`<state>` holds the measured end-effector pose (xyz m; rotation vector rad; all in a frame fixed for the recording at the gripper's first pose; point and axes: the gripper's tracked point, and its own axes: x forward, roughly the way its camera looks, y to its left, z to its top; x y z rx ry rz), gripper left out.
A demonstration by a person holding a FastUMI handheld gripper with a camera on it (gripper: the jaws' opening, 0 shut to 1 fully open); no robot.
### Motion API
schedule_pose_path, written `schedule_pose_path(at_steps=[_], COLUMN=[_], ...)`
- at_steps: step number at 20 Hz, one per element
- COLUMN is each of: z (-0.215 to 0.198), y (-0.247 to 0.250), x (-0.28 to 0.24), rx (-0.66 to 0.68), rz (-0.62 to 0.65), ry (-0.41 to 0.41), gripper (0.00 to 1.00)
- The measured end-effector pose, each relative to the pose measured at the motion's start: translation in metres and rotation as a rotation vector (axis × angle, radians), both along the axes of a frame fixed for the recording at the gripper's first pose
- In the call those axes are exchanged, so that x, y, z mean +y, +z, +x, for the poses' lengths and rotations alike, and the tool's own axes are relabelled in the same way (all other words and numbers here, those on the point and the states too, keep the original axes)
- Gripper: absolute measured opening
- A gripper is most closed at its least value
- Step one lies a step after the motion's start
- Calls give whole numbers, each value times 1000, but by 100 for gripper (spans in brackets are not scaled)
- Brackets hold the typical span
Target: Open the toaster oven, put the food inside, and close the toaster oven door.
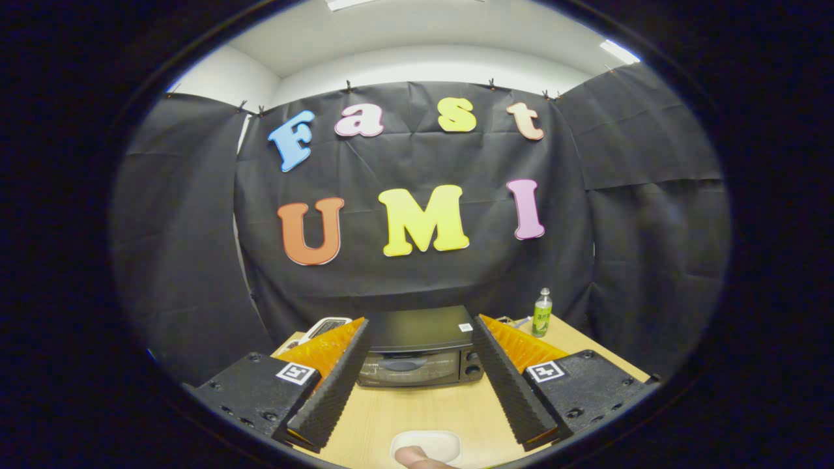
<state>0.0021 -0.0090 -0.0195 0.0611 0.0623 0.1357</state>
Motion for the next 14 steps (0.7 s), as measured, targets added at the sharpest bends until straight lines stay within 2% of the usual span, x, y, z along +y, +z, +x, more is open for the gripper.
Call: schedule_pose_path(at_steps=[2,4,7,9,14], z=[-13,-29,-51,-64,-98], y=[-17,-35,-36,-31,-17], x=[-13,-12,-2,-12,-11], rx=[-17,-30,-76,-101,-146], rz=[-18,-48,-73,-75,-73], ry=[-32,-27,46,40,105], gripper=[100,100,100,100,100])
